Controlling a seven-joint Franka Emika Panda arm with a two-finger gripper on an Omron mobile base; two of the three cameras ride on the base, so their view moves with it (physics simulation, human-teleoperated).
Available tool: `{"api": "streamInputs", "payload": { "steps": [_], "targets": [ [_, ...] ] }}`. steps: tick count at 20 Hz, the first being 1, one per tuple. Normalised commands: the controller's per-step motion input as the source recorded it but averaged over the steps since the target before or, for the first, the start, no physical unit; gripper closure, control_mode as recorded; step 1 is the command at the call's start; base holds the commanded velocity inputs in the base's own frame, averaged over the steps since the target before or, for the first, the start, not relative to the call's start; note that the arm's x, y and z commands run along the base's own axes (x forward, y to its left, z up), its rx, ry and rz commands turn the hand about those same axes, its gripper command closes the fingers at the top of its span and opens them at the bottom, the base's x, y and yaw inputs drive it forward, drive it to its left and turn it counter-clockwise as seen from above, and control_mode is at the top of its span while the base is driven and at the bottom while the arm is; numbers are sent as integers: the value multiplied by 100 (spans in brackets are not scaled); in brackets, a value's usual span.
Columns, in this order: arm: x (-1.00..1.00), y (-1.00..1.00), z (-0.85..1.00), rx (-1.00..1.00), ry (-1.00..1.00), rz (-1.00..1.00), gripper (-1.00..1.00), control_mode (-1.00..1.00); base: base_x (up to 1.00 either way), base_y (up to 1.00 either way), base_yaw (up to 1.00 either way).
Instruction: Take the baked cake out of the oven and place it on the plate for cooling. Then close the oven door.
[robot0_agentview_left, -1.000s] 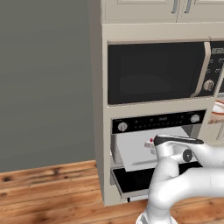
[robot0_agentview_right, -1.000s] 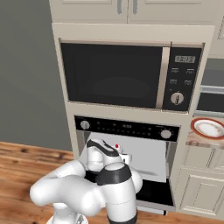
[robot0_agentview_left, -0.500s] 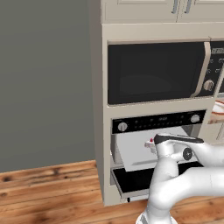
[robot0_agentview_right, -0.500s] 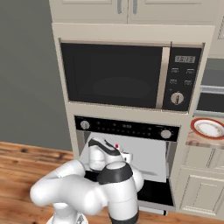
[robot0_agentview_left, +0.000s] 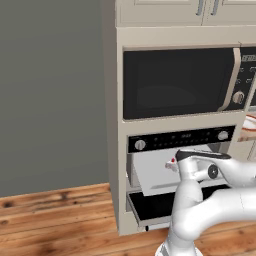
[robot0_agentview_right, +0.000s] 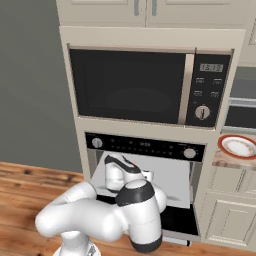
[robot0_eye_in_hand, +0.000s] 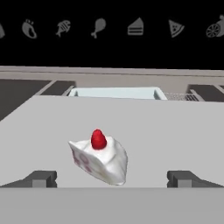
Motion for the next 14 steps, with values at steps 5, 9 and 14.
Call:
{"api": "streamInputs", "payload": {
  "steps": [5, 9, 14],
  "targets": [
    [3, 0, -5, 0, 0, 1, -100, -100, 0, 0, 0],
    [0, 0, -10, 0, 0, 1, -100, -100, 0, 0, 0],
    [4, 0, -11, 0, 0, 2, -100, -100, 0, 0, 0]
  ]
}}
